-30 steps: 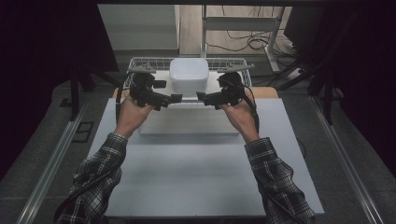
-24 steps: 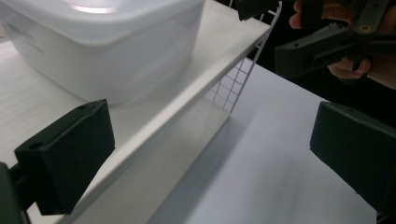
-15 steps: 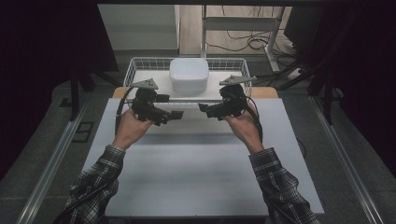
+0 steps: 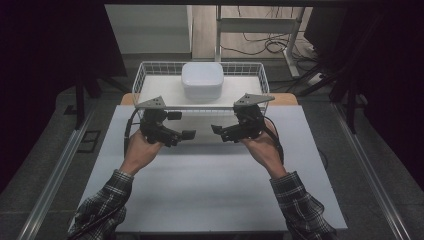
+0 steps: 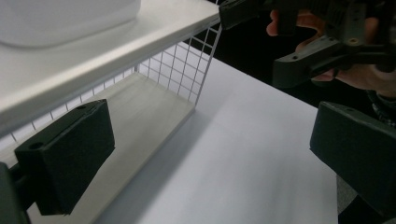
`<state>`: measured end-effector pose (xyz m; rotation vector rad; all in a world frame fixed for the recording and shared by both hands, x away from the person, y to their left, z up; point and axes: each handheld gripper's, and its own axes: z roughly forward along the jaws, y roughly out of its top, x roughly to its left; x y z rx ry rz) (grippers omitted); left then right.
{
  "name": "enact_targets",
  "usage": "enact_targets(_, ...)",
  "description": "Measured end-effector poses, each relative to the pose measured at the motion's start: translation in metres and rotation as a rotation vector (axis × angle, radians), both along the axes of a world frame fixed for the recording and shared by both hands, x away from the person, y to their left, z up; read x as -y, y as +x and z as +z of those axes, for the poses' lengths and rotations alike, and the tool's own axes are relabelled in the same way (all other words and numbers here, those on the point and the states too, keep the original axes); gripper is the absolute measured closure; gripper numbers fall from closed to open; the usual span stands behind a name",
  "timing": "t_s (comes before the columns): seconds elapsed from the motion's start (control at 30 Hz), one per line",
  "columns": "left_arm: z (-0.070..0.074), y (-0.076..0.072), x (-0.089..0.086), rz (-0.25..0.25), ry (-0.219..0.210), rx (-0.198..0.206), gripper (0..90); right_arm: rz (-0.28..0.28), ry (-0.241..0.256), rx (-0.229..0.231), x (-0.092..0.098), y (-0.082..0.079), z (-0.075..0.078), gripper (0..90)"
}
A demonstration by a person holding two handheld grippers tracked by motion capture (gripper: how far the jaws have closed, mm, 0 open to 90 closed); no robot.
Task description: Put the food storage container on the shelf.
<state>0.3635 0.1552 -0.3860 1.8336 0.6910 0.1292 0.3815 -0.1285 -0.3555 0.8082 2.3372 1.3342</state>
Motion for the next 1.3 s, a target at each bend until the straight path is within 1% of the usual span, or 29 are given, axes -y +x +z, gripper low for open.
enact_targets(0.1, -0.006, -0.004, 0.001, 0.001, 0.01, -0.006, 0.0, 0.01, -0.01, 0.0, 0.002, -0.006, -0.004, 1.4)
enact_targets(0.23, -0.014, -0.01, 0.001, 0.001, 0.015, -0.011, 0.0, 0.017, -0.013, -0.002, 0.004, -0.01, -0.008, 1.3)
enact_targets(0.33, -0.02, -0.015, 0.001, 0.003, 0.012, -0.014, 0.0, 0.024, -0.012, -0.004, 0.006, -0.015, -0.014, 1.2)
enact_targets(0.5, -0.03, -0.023, 0.0, 0.02, 0.015, -0.011, 0.0, 0.028, -0.016, -0.001, 0.009, -0.022, -0.022, 1.1)
enact_targets(0.7, -0.042, -0.033, 0.001, 0.015, 0.01, -0.007, 0.0, 0.032, -0.006, 0.004, 0.011, -0.031, -0.03, 1.1)
enact_targets(0.83, -0.05, -0.041, 0.001, 0.021, 0.007, 0.001, 0.2, 0.034, -0.005, 0.003, 0.012, -0.037, -0.036, 1.1)
enact_targets(1.03, -0.064, -0.052, -0.001, 0.045, 0.015, 0.012, 2.4, 0.033, -0.007, -0.002, 0.015, -0.044, -0.051, 1.1)
enact_targets(1.1, -0.069, -0.055, -0.001, 0.055, 0.018, 0.015, 2.6, 0.03, 0.002, -0.01, 0.017, -0.046, -0.057, 1.2)
enact_targets(1.17, -0.074, -0.058, -0.002, 0.066, 0.017, 0.015, 2.7, 0.028, 0.002, -0.011, 0.017, -0.047, -0.059, 1.2)
enact_targets(1.23, -0.078, -0.06, -0.003, 0.073, 0.028, 0.011, 2.6, 0.026, -0.004, -0.01, 0.017, -0.048, -0.062, 1.3)
enact_targets(1.3, -0.081, -0.061, -0.003, 0.079, 0.025, 0.007, 2.5, 0.021, -0.001, -0.003, 0.018, -0.051, -0.064, 1.3)
